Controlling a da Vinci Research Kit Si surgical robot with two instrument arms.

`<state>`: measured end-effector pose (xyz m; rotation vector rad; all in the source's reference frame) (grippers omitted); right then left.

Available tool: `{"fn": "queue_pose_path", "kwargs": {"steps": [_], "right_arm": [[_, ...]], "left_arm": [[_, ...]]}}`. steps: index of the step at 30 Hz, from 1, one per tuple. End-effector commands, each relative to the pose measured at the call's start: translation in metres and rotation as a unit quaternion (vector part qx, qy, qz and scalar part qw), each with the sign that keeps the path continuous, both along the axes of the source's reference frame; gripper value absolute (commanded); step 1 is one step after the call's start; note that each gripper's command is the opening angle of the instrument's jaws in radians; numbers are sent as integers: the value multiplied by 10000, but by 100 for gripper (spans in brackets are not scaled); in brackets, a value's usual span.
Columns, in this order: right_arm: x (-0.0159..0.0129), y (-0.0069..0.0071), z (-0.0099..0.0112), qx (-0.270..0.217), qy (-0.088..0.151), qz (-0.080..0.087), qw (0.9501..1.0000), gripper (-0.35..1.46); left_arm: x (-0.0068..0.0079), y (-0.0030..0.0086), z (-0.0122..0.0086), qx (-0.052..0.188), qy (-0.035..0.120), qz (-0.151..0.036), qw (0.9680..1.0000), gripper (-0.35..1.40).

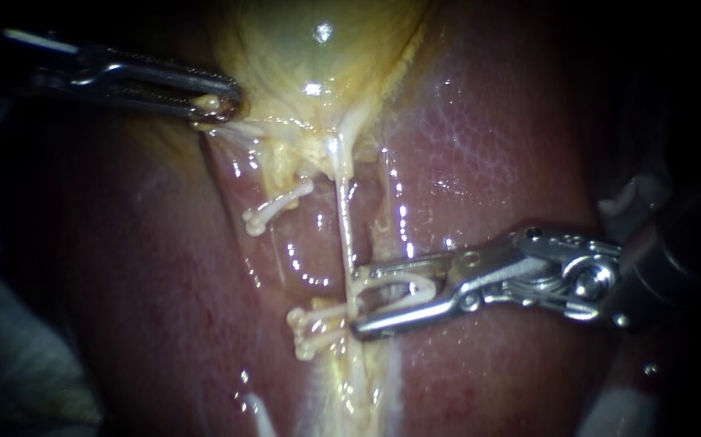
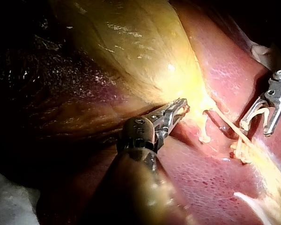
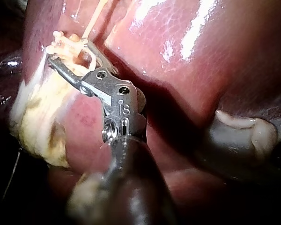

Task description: Clipping first clip right tube

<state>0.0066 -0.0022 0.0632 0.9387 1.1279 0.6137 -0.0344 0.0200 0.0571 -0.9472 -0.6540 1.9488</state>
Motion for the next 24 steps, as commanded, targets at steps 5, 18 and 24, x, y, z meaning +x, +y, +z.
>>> {"fn": "queue_pose_path", "kwargs": {"steps": [5, 18, 24], "right_arm": [[-2, 0, 0, 0, 1, -3, 10000, 50], [-4, 5, 19, 0, -151, 87, 9998, 49], [-4, 1, 39, -55, -263, 57, 9996, 50]], "left_arm": [[0, 0, 0, 0, -2, 1, 10000, -35], [0, 0, 0, 0, -2, 1, 10000, -35], [0, 0, 0, 0, -2, 1, 10000, -35]]}}
